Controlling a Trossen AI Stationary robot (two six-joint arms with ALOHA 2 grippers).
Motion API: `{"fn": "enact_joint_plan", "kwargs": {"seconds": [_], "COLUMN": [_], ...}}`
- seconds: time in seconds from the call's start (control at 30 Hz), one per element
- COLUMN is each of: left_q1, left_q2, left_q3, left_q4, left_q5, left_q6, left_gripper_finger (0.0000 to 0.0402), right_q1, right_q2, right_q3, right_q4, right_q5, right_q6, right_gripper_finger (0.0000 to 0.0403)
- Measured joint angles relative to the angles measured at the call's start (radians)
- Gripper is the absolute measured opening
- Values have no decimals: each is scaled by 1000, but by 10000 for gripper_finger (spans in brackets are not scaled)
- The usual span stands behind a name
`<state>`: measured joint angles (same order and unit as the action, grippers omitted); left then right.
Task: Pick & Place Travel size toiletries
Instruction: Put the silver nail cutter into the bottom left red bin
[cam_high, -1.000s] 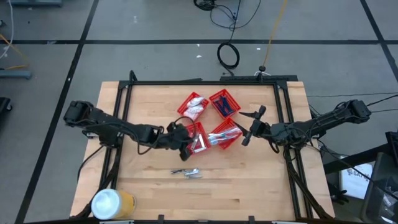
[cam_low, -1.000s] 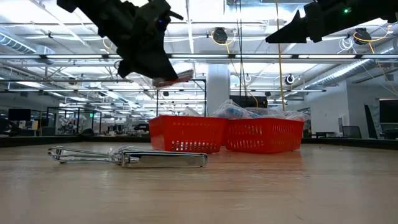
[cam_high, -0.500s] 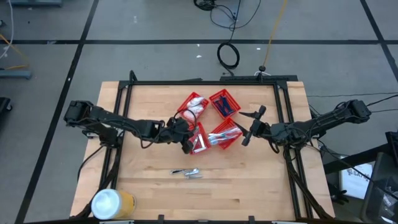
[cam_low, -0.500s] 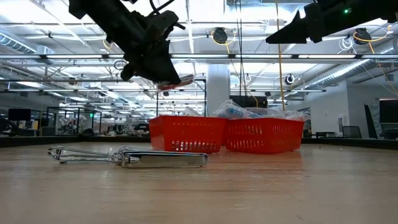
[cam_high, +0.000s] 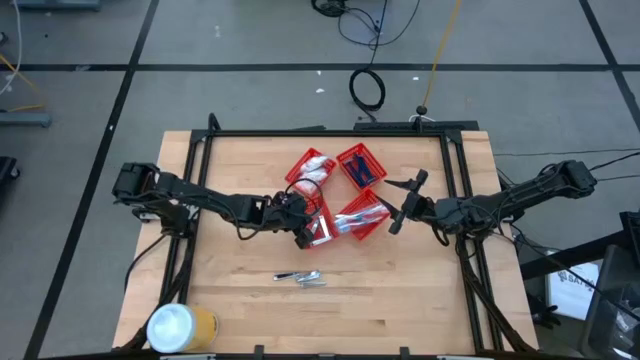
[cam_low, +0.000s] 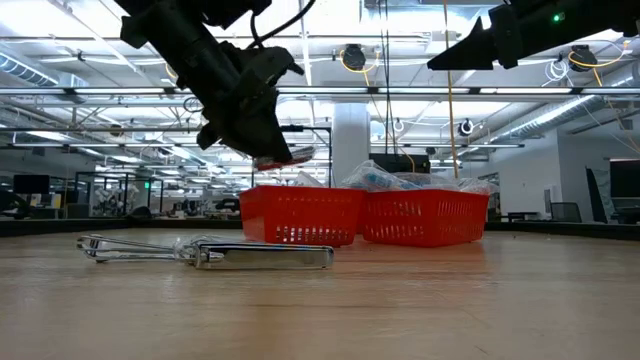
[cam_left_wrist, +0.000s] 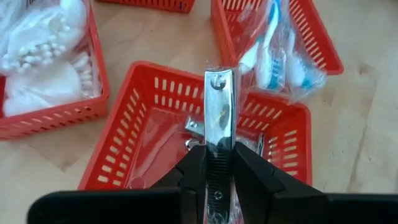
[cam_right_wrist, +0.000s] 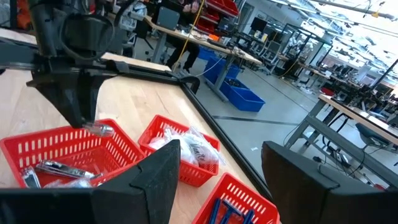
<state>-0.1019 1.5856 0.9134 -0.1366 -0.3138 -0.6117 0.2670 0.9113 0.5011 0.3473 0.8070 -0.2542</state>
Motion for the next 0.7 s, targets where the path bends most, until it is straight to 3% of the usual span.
{"fn": "enact_joint_plan", "kwargs": {"seconds": [0.17, 0.47, 0.57, 0.7], "left_q1": [6, 3, 1, 0], "left_q2": [-7, -8, -8, -8], "left_q3": [0, 0, 0, 0], "left_q4": [-13, -39, -39, -33], "left_q5": [1, 18, 75, 233], "left_q6": [-12, 48, 73, 81], "left_gripper_finger": [89, 219, 243, 258], "right_q1": [0, 0, 0, 0], "right_q2": [0, 0, 0, 0], "right_q3": [0, 0, 0, 0], "right_q4": [-1, -1, -1, -1], "right_q5": [0, 0, 0, 0], "right_q6": [3, 0, 0, 0], "right_gripper_finger": [212, 212, 212, 212]}}
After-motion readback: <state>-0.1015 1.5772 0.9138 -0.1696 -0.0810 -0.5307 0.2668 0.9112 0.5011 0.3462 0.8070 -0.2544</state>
